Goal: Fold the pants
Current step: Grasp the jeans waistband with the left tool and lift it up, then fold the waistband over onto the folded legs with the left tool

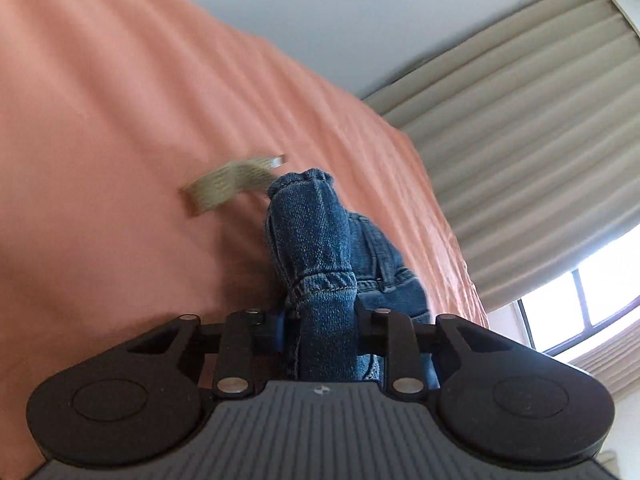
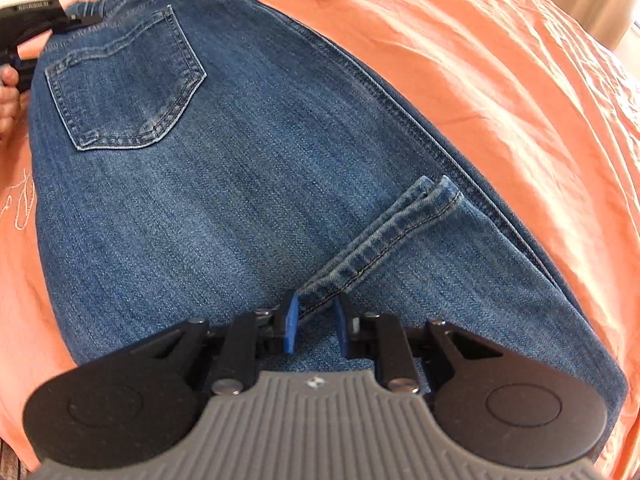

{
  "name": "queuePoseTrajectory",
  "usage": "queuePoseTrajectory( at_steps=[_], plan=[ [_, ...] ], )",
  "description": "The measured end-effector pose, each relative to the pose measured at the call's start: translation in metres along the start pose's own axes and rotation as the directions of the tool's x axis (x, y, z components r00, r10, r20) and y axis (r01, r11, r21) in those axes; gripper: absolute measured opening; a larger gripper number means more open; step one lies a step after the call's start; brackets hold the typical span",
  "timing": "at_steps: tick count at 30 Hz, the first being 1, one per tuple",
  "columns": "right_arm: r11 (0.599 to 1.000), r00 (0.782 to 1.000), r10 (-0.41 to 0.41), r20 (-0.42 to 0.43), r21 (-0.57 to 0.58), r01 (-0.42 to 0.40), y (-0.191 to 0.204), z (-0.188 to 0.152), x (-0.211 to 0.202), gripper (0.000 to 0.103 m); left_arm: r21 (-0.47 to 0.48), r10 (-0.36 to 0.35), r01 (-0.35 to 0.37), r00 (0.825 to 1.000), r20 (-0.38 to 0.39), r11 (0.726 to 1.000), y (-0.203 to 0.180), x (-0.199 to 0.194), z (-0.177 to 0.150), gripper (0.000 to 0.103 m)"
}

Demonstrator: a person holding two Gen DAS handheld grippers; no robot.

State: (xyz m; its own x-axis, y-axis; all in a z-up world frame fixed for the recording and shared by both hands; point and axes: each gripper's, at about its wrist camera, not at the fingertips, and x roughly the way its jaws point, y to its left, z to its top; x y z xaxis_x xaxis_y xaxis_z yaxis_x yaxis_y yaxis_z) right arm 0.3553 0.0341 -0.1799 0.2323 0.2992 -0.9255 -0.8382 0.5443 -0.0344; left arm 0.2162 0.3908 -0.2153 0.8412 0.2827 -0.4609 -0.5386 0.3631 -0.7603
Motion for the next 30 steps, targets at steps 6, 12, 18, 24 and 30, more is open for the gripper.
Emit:
queuePoseTrajectory(
  at_steps=[6, 12, 18, 24, 30],
  plan=[
    [0.996, 0.999, -0.021, 0.024, 0.089, 0.019, -0.001, -0.005, -0.019, 0.016, 0.27, -0.072, 0.052, 0.995, 0.062, 0.961, -0.083, -0.048, -0.017, 0.027],
    [0.973, 0.991, -0.001, 0.137, 0.228, -0.03, -0.022, -0.045, -0.07, 0.017, 0.557, -0.16, 0.125, 0.987, 0.014, 0.821, -0.173, -0.096, -0.08, 0.027],
    [0.918, 0.981, -0.029, 0.19, 0.394, -0.049, -0.054, -0.105, -0.105, 0.017, 0.776, -0.146, 0.188, 0.981, -0.124, 0.602, -0.231, -0.12, -0.182, 0.027],
    [0.855, 0.975, -0.045, 0.216, 0.513, -0.074, -0.071, -0.173, -0.125, 0.017, 0.843, 0.02, 0.291, 0.942, -0.336, 0.452, -0.242, -0.095, -0.278, 0.027],
    [0.78, 0.967, -0.039, 0.251, 0.613, -0.127, -0.077, -0.229, -0.132, 0.018, 0.822, 0.154, 0.329, 0.884, -0.441, 0.465, -0.206, -0.102, -0.314, 0.03]
  ],
)
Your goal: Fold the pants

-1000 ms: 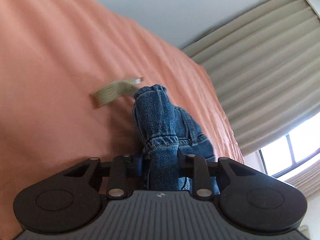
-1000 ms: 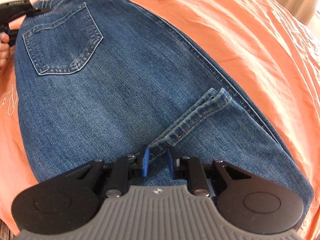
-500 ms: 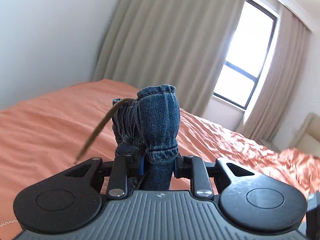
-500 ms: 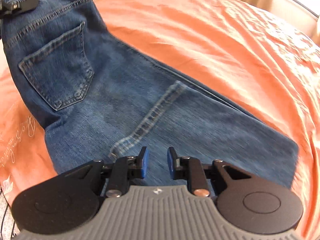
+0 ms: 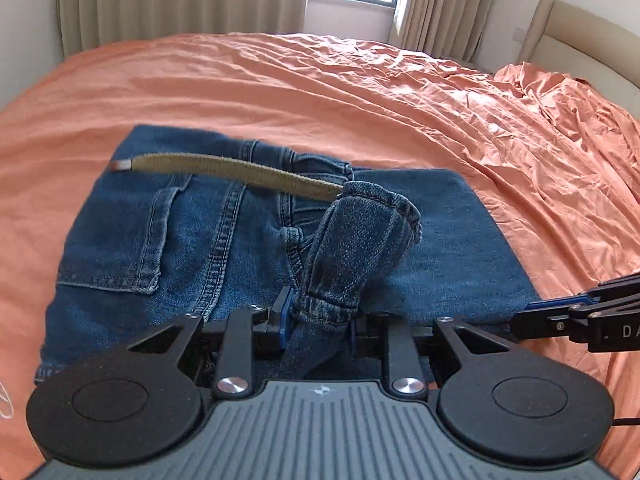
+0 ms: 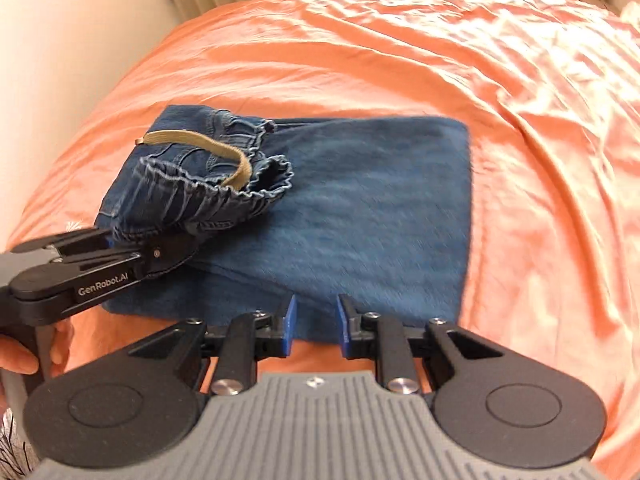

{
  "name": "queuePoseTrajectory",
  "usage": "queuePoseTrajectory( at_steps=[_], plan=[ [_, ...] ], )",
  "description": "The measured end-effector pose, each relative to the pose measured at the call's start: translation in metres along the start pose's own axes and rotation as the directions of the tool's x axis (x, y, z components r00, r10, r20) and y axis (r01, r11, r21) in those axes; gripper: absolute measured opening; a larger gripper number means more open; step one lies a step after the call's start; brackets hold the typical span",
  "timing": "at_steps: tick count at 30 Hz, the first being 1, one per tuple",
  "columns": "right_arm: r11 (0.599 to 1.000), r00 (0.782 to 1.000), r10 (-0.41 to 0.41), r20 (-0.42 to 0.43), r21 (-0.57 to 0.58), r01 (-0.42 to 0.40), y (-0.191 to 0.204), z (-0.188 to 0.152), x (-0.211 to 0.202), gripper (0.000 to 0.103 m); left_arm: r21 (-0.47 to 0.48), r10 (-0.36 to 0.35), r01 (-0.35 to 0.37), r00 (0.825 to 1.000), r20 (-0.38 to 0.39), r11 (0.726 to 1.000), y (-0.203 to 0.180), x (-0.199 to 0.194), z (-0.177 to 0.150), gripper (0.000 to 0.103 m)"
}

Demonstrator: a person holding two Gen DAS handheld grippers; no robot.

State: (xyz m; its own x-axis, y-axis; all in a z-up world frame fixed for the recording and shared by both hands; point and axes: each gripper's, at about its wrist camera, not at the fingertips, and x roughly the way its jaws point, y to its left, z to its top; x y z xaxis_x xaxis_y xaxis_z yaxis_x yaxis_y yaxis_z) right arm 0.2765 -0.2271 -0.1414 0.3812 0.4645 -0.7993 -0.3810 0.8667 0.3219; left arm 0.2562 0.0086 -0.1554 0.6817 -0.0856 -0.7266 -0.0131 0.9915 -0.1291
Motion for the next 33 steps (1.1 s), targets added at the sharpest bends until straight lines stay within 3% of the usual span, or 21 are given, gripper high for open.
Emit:
queuePoseTrajectory(
  at_steps=[2, 4, 6, 9, 13, 17, 20, 22, 25, 27, 31, 33],
  plan=[
    [0.999, 1.0, 0.012, 0.011, 0.03, -0.012, -0.005, -0.01, -0.002, 0.018, -0.076, -0.089, 0.086, 0.995, -0.037, 0.993, 0.014, -0.006, 0.0, 0.042],
    [0.998, 0.999, 0.028, 0.019, 0.052, -0.029, -0.007, -0.017, -0.001, 0.019, -0.148, -0.15, 0.137, 0.985, -0.08, 0.979, 0.027, -0.01, 0.002, 0.043],
    [0.996, 0.998, 0.049, 0.029, 0.069, -0.051, -0.009, -0.021, -0.001, 0.027, -0.151, -0.178, 0.16, 0.978, -0.109, 0.975, 0.028, -0.005, 0.01, 0.048],
    [0.993, 0.996, 0.08, 0.049, 0.079, -0.084, -0.007, -0.022, 0.003, 0.029, -0.17, -0.241, 0.216, 0.96, -0.141, 0.961, 0.026, -0.006, 0.015, 0.061],
    [0.99, 0.99, 0.114, 0.088, 0.078, -0.121, 0.002, -0.014, -0.002, 0.03, -0.177, -0.28, 0.253, 0.948, -0.15, 0.951, 0.024, -0.014, 0.021, 0.064],
    [0.986, 0.981, 0.147, 0.124, 0.062, -0.156, 0.01, 0.001, -0.004, 0.036, -0.252, -0.366, 0.324, 0.92, -0.142, 0.912, 0.037, -0.018, 0.032, 0.066],
    [0.983, 0.975, 0.166, 0.147, 0.058, -0.176, 0.016, 0.017, -0.002, 0.038, -0.288, -0.441, 0.391, 0.887, -0.134, 0.874, 0.044, -0.016, 0.041, 0.065],
    [0.98, 0.971, 0.18, 0.157, 0.058, -0.191, 0.019, 0.028, 0.002, 0.041, -0.283, -0.426, 0.381, 0.897, -0.118, 0.88, 0.048, -0.017, 0.05, 0.066],
    [0.976, 0.968, 0.198, 0.155, 0.061, -0.21, 0.021, 0.045, 0.015, 0.041, -0.227, -0.296, 0.267, 0.949, -0.105, 0.937, 0.054, -0.012, 0.065, 0.065],
    [0.975, 0.968, 0.199, 0.154, 0.07, -0.212, 0.022, 0.057, 0.029, 0.041, -0.185, -0.211, 0.189, 0.971, -0.11, 0.964, 0.058, -0.004, 0.074, 0.064],
    [0.956, 0.961, 0.237, 0.142, 0.143, -0.257, 0.017, 0.082, 0.067, 0.046, -0.14, -0.102, 0.086, 0.988, -0.114, 0.986, 0.069, 0.013, 0.082, 0.063],
    [0.941, 0.958, 0.259, 0.124, 0.191, -0.279, 0.013, 0.093, 0.092, 0.05, -0.15, -0.095, 0.078, 0.99, -0.107, 0.986, 0.079, 0.017, 0.083, 0.057]
  ],
)
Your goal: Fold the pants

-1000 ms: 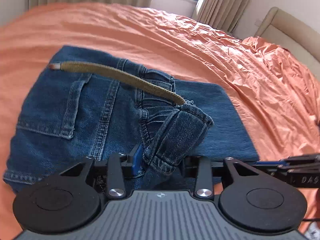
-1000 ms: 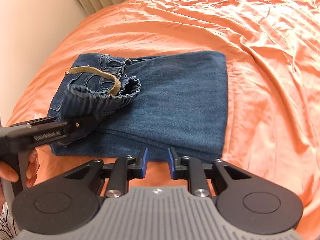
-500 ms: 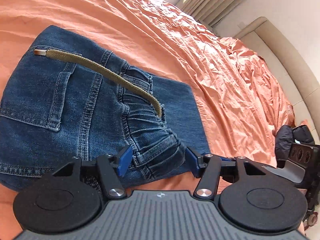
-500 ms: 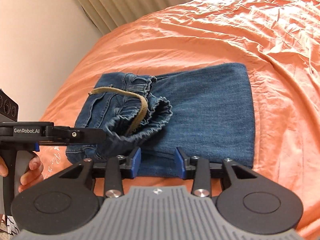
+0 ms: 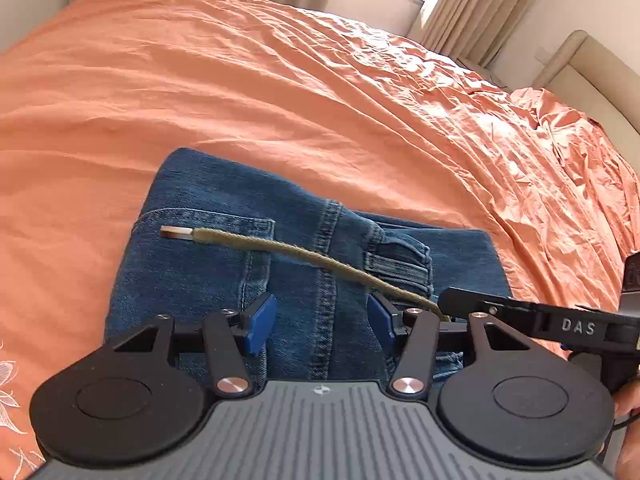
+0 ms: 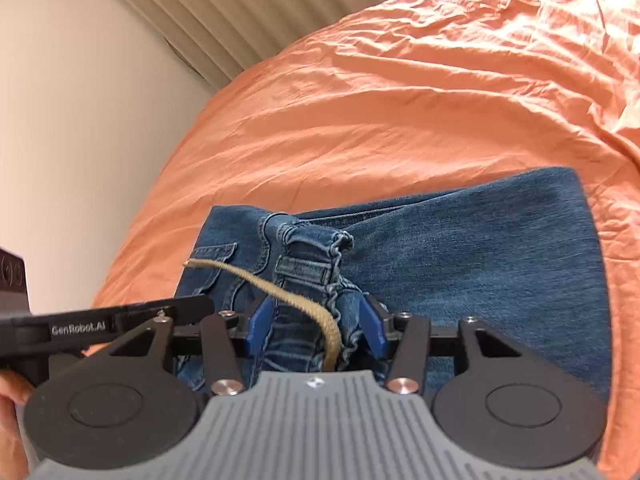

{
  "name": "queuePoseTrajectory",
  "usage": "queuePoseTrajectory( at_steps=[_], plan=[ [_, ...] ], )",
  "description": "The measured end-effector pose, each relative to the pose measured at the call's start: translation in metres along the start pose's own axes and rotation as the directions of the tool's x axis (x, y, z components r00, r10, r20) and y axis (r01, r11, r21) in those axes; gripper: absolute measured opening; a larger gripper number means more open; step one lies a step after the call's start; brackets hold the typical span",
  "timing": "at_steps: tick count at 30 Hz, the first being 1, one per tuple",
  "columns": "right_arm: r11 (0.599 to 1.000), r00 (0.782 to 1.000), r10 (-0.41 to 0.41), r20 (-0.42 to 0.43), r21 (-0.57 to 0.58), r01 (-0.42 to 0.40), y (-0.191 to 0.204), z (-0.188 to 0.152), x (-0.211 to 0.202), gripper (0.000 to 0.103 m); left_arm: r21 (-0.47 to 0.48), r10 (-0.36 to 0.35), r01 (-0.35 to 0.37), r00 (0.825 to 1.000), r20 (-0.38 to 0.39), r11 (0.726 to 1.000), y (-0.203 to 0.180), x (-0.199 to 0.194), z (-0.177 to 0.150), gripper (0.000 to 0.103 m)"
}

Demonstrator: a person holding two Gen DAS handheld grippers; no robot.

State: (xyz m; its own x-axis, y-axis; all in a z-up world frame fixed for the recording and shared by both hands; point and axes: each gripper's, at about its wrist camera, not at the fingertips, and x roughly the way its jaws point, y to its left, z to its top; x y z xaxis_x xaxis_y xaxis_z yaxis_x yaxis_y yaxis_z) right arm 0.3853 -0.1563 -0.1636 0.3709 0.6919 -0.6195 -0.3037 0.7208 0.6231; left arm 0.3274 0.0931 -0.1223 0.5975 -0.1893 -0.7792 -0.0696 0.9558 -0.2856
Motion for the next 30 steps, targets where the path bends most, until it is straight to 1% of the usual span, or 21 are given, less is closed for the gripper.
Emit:
queuePoseTrajectory(
  at_steps=[2, 5, 6, 7, 8, 9, 10, 12, 14, 16, 18, 20, 22, 24, 26, 28, 30],
  plan=[
    [0.999, 1.0, 0.017, -0.017, 0.043, -0.016, -0.007, 0.008, 0.021, 0.05, -0.034, -0.024, 0.023, 1.0, -0.003, 0.999, 0.009, 0.002, 0.001, 0.056],
    [0.995, 0.999, 0.035, -0.041, 0.093, -0.031, -0.015, 0.018, 0.047, 0.049, -0.036, -0.012, 0.013, 1.0, 0.008, 0.999, 0.016, -0.001, 0.003, 0.056],
    [0.993, 0.998, 0.05, -0.045, 0.105, -0.045, -0.015, 0.02, 0.053, 0.042, -0.034, -0.012, 0.012, 1.0, 0.014, 0.999, 0.017, -0.003, 0.003, 0.056],
    [0.992, 0.996, 0.071, -0.045, 0.112, -0.066, -0.014, 0.022, 0.055, 0.027, -0.039, -0.017, 0.018, 1.0, 0.02, 0.999, 0.019, -0.006, 0.004, 0.056],
    [0.993, 0.997, 0.062, -0.041, 0.1, -0.057, -0.01, 0.023, 0.054, 0.026, -0.045, -0.018, 0.019, 1.0, 0.026, 0.999, 0.021, -0.008, 0.004, 0.056],
    [0.996, 0.998, 0.049, -0.036, 0.073, -0.047, -0.004, 0.024, 0.051, 0.018, -0.048, -0.011, 0.013, 0.999, 0.034, 0.999, 0.022, -0.012, 0.005, 0.056],
    [0.998, 0.999, 0.047, -0.028, 0.044, -0.045, 0.004, 0.024, 0.045, 0.015, -0.047, 0.0, 0.002, 0.999, 0.047, 0.999, 0.023, -0.015, 0.006, 0.056],
    [0.999, 0.999, 0.051, 0.0, 0.001, -0.051, 0.02, 0.024, 0.028, 0.013, -0.027, 0.029, -0.027, 0.996, 0.082, 0.999, 0.02, -0.024, 0.007, 0.056],
    [0.996, 0.995, 0.094, 0.034, 0.002, -0.094, 0.034, 0.022, 0.003, 0.012, 0.012, 0.034, -0.036, 0.992, 0.124, 0.999, 0.014, -0.036, 0.008, 0.056],
    [0.988, 0.987, 0.152, 0.061, 0.025, -0.154, 0.045, 0.016, -0.025, 0.011, 0.035, 0.019, -0.025, 0.987, 0.162, 0.999, 0.008, -0.05, 0.009, 0.056],
    [0.98, 0.978, 0.192, 0.084, 0.043, -0.196, 0.053, 0.003, -0.05, 0.011, 0.035, -0.023, 0.017, 0.982, 0.189, 0.999, 0.003, -0.062, 0.011, 0.056],
    [0.972, 0.974, 0.207, 0.09, 0.09, -0.215, 0.052, -0.013, -0.064, 0.011, 0.04, -0.063, 0.056, 0.979, 0.194, 0.998, -0.002, -0.07, 0.012, 0.056],
    [0.966, 0.977, 0.192, 0.097, 0.158, -0.205, 0.042, -0.031, -0.069, 0.011, 0.072, -0.07, 0.057, 0.979, 0.19, 0.996, -0.011, -0.07, 0.011, 0.056],
    [0.969, 0.987, 0.127, 0.103, 0.199, -0.146, 0.025, -0.044, -0.065, 0.011, 0.112, -0.061, 0.042, 0.983, 0.171, 0.993, -0.021, -0.065, 0.008, 0.056],
    [0.973, 0.994, 0.059, 0.091, 0.215, -0.077, 0.01, -0.049, -0.055, 0.01, 0.132, -0.053, 0.034, 0.988, 0.146, 0.991, -0.027, -0.054, 0.005, 0.056],
    [0.966, 0.996, 0.043, 0.076, 0.253, -0.062, -0.006, -0.049, -0.042, 0.01, 0.136, -0.039, 0.024, 0.994, 0.104, 0.99, -0.029, -0.04, 0.003, 0.053],
    [0.966, 0.997, 0.027, 0.072, 0.256, -0.044, -0.015, -0.047, -0.029, 0.01, 0.136, -0.03, 0.02, 0.997, 0.067, 0.99, -0.028, -0.025, -0.001, 0.052]
  ],
)
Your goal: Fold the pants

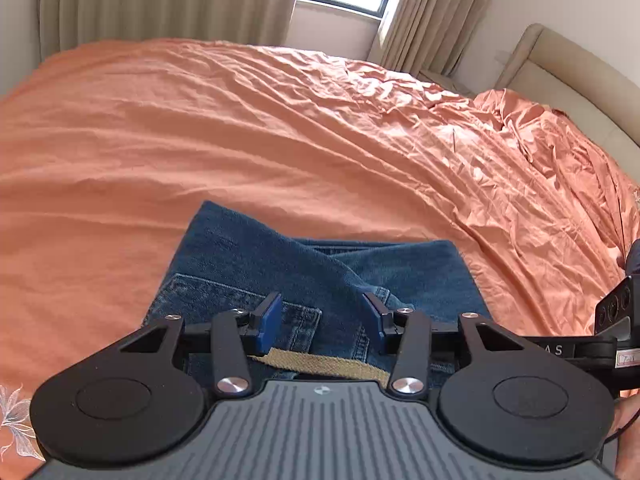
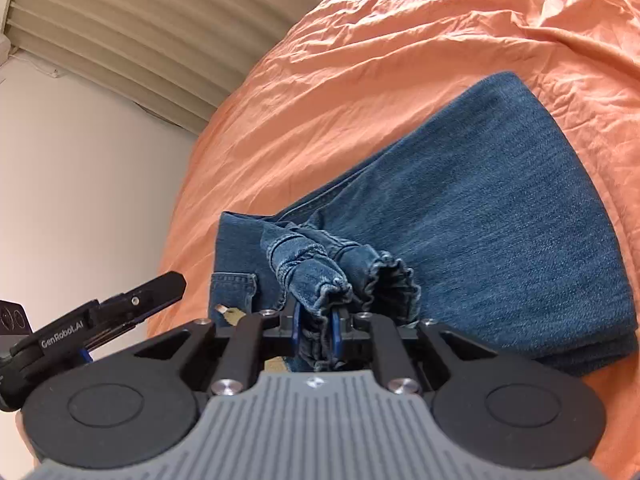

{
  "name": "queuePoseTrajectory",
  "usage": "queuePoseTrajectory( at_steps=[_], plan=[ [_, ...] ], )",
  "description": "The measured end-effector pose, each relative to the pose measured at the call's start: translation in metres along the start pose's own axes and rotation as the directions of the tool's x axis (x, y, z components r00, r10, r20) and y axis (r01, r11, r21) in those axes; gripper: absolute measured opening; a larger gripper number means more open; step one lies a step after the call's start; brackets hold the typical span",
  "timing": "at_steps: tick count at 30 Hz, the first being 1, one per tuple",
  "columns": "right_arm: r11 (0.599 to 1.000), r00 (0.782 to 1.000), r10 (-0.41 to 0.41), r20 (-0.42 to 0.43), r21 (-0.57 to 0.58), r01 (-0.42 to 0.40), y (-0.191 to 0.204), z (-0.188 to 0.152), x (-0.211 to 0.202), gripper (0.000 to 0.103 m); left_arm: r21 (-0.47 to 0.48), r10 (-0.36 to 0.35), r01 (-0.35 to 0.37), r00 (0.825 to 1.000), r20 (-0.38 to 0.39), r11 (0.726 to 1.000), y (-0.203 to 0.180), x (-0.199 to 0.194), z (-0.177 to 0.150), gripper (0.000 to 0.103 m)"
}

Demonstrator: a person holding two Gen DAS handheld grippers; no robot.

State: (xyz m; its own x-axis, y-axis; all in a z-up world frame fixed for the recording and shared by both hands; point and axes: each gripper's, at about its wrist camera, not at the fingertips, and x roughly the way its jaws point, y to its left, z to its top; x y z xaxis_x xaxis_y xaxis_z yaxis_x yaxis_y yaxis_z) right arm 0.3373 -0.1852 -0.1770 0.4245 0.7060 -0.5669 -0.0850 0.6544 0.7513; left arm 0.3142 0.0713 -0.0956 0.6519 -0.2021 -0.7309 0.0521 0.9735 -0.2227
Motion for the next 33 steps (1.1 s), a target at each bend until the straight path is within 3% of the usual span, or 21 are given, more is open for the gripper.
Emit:
queuePoseTrajectory(
  at_steps=[5, 7, 8, 15, 17, 18, 23, 27, 30, 33],
  plan=[
    [0.999, 0.999, -0.038, 0.01, -0.007, 0.038, -0.009, 0.002, 0.015, 0.016, -0.049, 0.034, -0.039, 0.994, -0.1, 0.998, 0.016, 0.034, -0.015, 0.046],
    [0.999, 0.999, -0.044, 0.017, -0.014, 0.044, -0.01, 0.0, 0.013, 0.035, -0.062, 0.039, -0.047, 0.992, -0.123, 0.997, 0.021, 0.041, -0.02, 0.045],
    [0.999, 0.999, -0.031, 0.017, -0.017, 0.031, -0.012, 0.001, 0.013, 0.036, -0.063, 0.037, -0.046, 0.991, -0.128, 0.997, 0.022, 0.044, -0.022, 0.045],
    [0.99, 0.997, 0.078, -0.003, 0.116, -0.077, -0.042, 0.004, 0.039, 0.038, -0.09, 0.021, -0.033, 0.991, -0.133, 0.995, 0.03, 0.048, -0.027, 0.045],
    [0.988, 0.996, 0.09, -0.005, 0.126, -0.089, -0.043, 0.006, 0.044, 0.034, -0.095, 0.015, -0.028, 0.991, -0.133, 0.995, 0.031, 0.047, -0.026, 0.045],
    [0.988, 0.995, 0.097, -0.005, 0.118, -0.096, -0.04, 0.008, 0.044, 0.022, -0.098, 0.012, -0.025, 0.991, -0.131, 0.995, 0.032, 0.047, -0.025, 0.045],
    [0.993, 0.994, 0.106, 0.037, -0.057, -0.104, 0.014, 0.025, 0.021, 0.016, -0.144, -0.011, 0.002, 0.998, -0.064, 0.99, 0.037, 0.03, -0.018, 0.045],
    [0.97, 0.993, 0.112, 0.042, -0.222, -0.1, 0.076, 0.061, -0.002, 0.015, -0.195, -0.048, 0.06, 0.997, 0.067, 0.979, 0.043, 0.005, 0.004, 0.044],
    [0.958, 0.994, 0.072, 0.08, -0.284, -0.047, 0.104, 0.089, -0.021, 0.015, -0.166, -0.022, 0.041, 0.993, 0.113, 0.985, 0.041, -0.009, 0.023, 0.045],
    [0.929, 0.99, -0.032, 0.137, -0.362, 0.081, 0.109, 0.107, -0.039, 0.015, -0.135, -0.007, 0.022, 0.993, 0.115, 0.991, 0.037, -0.007, 0.033, 0.045]
  ],
)
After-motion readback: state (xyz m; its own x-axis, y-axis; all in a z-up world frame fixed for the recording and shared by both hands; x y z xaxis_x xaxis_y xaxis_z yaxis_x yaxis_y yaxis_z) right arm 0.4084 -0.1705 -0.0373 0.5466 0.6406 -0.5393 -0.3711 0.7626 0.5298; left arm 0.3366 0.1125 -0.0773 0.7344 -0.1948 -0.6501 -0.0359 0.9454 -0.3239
